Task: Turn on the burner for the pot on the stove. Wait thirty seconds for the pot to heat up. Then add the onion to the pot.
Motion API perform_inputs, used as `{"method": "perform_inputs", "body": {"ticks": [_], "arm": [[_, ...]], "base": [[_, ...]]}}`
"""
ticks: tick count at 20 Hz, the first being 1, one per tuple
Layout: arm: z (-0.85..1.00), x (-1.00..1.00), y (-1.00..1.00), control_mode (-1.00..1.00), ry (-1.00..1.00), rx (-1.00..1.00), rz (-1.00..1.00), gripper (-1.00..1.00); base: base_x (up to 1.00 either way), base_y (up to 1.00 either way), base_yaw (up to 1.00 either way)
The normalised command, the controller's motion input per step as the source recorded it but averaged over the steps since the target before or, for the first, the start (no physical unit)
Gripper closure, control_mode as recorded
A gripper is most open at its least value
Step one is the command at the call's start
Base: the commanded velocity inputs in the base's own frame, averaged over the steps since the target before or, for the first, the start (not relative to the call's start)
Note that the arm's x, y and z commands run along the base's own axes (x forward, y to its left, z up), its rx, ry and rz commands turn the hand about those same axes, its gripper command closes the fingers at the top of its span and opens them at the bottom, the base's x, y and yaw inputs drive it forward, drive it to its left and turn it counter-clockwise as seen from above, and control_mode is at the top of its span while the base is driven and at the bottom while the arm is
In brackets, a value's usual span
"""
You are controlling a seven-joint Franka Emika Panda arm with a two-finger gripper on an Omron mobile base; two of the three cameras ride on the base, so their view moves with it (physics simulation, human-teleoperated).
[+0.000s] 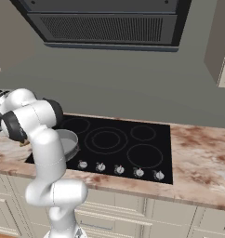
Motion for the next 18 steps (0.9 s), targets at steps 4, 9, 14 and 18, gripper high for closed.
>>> {"method": "perform_inputs", "body": {"ticks": [4,9,14,18], "arm": [[0.0,0.0,0.0,-1.0,0.0,0.0,0.0,-1.0],[0.0,0.0,0.0,-1.0,0.0,0.0,0.0,-1.0],[0.0,0.0,0.0,-1.0,0.0,0.0,0.0,-1.0],[0.0,0.0,0.0,-1.0,0.0,0.0,0.0,-1.0]], "base": [[0.0,0.0,0.0],[0.0,0.0,0.0],[0.0,0.0,0.0],[0.0,0.0,0.0]]}}
